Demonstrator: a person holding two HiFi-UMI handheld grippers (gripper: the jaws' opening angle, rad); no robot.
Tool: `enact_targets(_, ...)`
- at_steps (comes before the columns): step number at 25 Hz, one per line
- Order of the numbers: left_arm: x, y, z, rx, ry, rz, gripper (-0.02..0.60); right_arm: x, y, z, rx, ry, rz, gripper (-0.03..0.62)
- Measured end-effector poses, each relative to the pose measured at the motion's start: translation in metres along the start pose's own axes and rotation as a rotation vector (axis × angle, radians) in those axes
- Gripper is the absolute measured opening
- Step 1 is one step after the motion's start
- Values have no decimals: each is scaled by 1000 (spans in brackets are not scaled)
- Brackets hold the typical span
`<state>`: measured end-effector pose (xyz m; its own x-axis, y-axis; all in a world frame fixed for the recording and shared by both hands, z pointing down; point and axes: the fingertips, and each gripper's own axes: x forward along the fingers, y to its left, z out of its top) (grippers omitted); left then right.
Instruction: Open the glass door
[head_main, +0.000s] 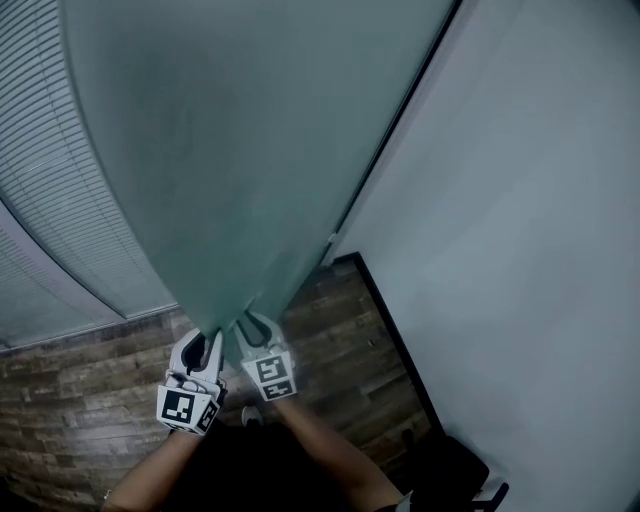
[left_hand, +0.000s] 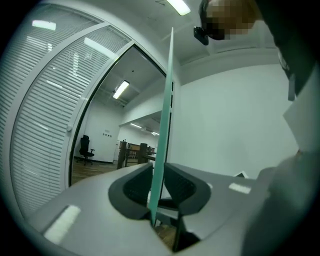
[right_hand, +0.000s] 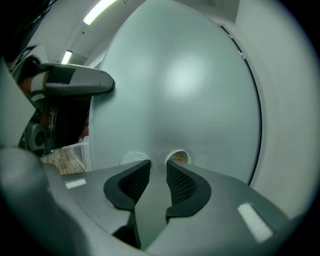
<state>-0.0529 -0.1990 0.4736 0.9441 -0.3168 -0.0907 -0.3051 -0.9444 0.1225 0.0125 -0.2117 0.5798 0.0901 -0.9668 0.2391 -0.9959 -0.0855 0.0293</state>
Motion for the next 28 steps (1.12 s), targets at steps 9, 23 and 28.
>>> enact_targets(9, -3, -18, 2, -47, 33, -88, 57, -35, -5, -15, 37, 9, -129, 109)
enact_targets(23, 3, -54, -4, -16, 117, -325, 77, -83, 8, -39, 129, -3, -261, 118)
enact_targets(28, 2, -72, -8, -4, 142, -421, 91, -108, 9, -42, 143, -31, -341, 120)
